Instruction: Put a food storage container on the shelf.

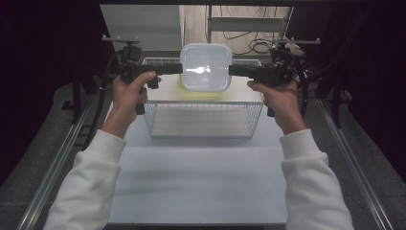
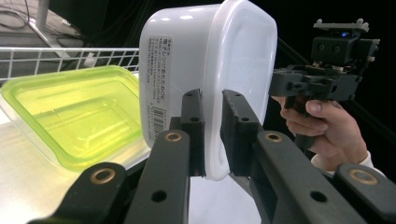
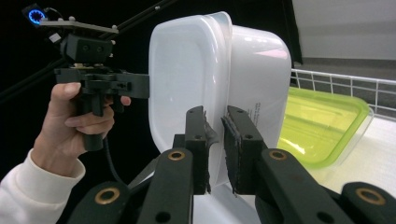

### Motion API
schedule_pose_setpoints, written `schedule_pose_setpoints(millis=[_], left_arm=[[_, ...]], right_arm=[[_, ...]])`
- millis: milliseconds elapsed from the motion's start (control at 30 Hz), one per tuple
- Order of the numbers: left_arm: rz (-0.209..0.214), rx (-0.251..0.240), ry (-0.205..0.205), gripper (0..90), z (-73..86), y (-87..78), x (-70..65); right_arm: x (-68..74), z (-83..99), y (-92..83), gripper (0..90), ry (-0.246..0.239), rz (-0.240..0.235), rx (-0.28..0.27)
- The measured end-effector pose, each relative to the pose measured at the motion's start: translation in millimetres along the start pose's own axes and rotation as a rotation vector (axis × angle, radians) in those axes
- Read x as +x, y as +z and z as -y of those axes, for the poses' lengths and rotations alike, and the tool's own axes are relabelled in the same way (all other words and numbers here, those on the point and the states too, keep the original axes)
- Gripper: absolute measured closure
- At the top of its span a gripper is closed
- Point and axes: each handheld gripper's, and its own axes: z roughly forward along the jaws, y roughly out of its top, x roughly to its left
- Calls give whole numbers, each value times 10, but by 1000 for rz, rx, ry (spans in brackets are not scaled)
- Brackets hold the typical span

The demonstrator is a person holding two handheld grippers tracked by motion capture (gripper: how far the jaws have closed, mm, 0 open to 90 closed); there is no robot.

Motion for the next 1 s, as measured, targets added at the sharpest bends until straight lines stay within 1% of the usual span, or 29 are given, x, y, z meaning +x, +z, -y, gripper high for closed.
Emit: schedule_pose_setpoints(millis=[33, 67, 133, 167, 200, 233, 267, 333, 367, 400, 533, 600, 633, 667, 833, 867, 900, 933, 967, 1000], left_arm=[[-3, 3, -14, 796, -37, 24, 56], [-10, 10, -26, 796, -82, 55, 141], [-19, 22, -49, 795, -111, 87, 222], [-19, 22, -49, 795, -111, 87, 222], [-30, 30, -58, 795, -129, 112, 278], [-30, 30, -58, 795, -129, 112, 278], [-39, 34, -69, 796, -141, 134, 329], [-44, 37, -74, 796, -146, 144, 354], [-48, 40, -82, 796, -147, 153, 378], [-53, 48, -104, 796, -143, 163, 414], [-46, 55, -118, 797, -133, 161, 451], [-41, 59, -114, 799, -135, 155, 450], [-41, 59, -114, 800, -135, 155, 450], [-44, 65, -124, 800, -132, 164, 451], [-48, 68, -133, 800, -112, 186, 475], [-49, 67, -138, 800, -107, 190, 479], [-45, 66, -147, 800, -93, 207, 515], [-45, 66, -147, 800, -93, 207, 515], [-42, 65, -155, 800, -85, 215, 542], [-37, 60, -165, 799, -79, 219, 577]], right_arm=[[-92, -56, 65, 794, 17, -3, 9], [-126, -69, 91, 795, 27, -4, 11], [-225, -96, 163, 795, 51, -13, 21], [-269, -104, 195, 796, 62, -12, 28], [-309, -112, 225, 796, 74, -14, 38], [-309, -112, 225, 796, 74, -14, 38], [-382, -127, 277, 797, 93, -22, 49], [-446, -137, 331, 797, 107, -22, 60], [-446, -137, 331, 797, 107, -22, 60], [-500, -142, 378, 797, 125, -22, 72], [-554, -144, 429, 796, 145, -28, 84], [-582, -134, 444, 796, 161, -35, 89], [-582, -134, 444, 796, 161, -35, 89], [-591, -128, 447, 795, 167, -30, 92], [-605, -127, 463, 794, 172, -17, 102], [-618, -122, 468, 794, 181, -16, 107], [-634, -119, 475, 794, 183, -17, 107], [-634, -119, 475, 794, 183, -17, 107], [-645, -116, 483, 794, 191, -16, 110], [-678, -111, 503, 795, 210, -22, 107]])
